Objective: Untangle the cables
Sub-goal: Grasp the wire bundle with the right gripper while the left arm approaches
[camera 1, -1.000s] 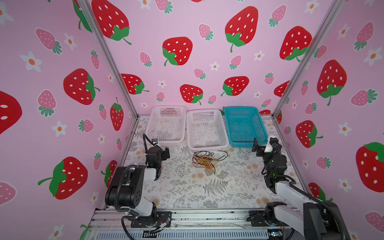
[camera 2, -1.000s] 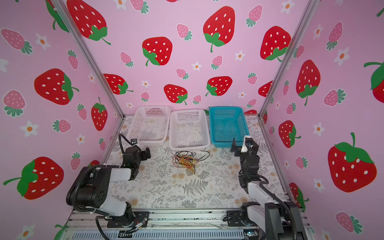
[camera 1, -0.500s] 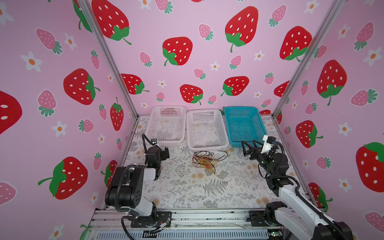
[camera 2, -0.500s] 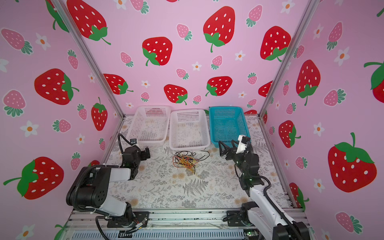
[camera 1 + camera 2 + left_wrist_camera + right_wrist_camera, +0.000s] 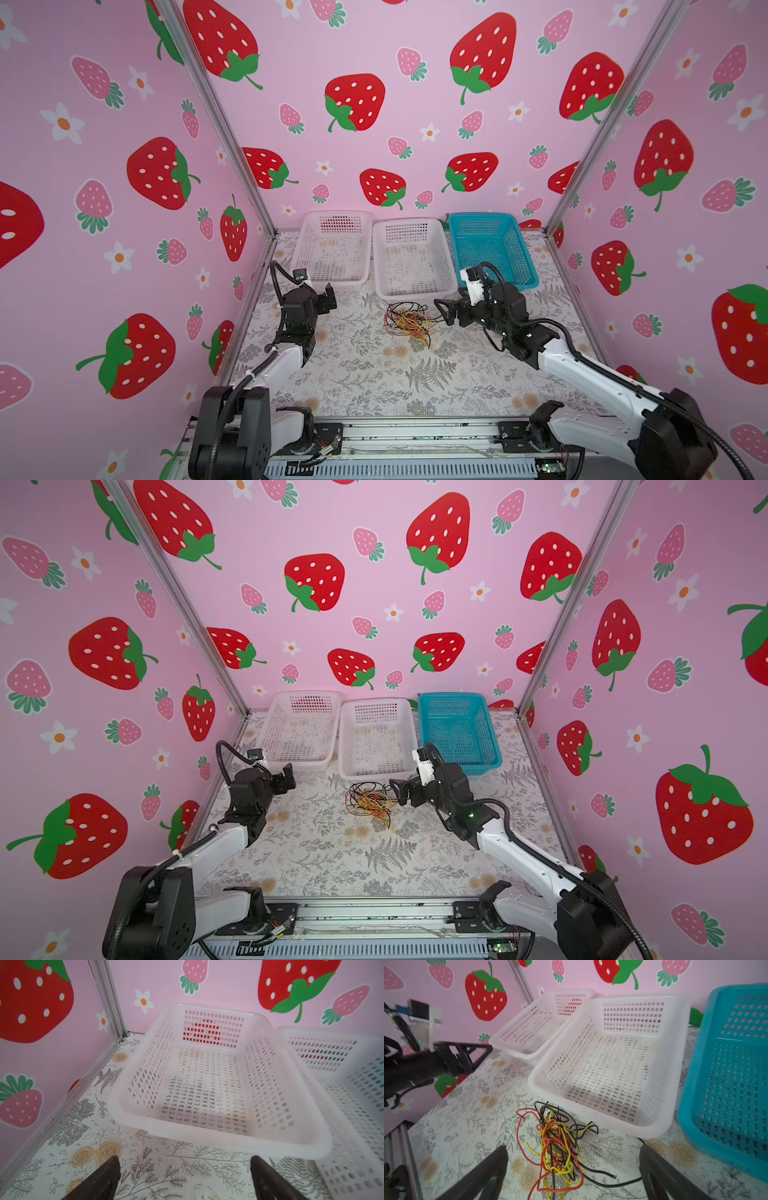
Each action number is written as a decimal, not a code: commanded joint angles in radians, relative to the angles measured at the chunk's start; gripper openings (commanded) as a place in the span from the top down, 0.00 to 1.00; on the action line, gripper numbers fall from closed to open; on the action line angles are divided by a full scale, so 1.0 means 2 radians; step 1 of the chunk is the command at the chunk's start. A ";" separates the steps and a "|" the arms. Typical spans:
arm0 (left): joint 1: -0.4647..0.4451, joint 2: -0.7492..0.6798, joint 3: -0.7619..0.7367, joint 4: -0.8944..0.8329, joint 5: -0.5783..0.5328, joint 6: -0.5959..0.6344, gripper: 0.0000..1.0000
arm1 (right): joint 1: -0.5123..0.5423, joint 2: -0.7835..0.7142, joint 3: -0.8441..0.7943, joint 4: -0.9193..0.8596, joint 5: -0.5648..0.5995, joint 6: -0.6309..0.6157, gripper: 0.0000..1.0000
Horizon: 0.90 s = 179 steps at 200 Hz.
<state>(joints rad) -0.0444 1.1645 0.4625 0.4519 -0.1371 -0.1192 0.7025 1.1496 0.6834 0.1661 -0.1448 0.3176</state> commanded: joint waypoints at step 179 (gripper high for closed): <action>-0.047 -0.263 0.072 -0.422 0.164 -0.324 0.01 | 0.113 0.243 0.103 -0.025 0.052 -0.119 0.39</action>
<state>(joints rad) -0.1116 0.6449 0.6395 -0.3702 0.1513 -0.6678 0.9108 1.5871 0.8707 0.0971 -0.0780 0.1024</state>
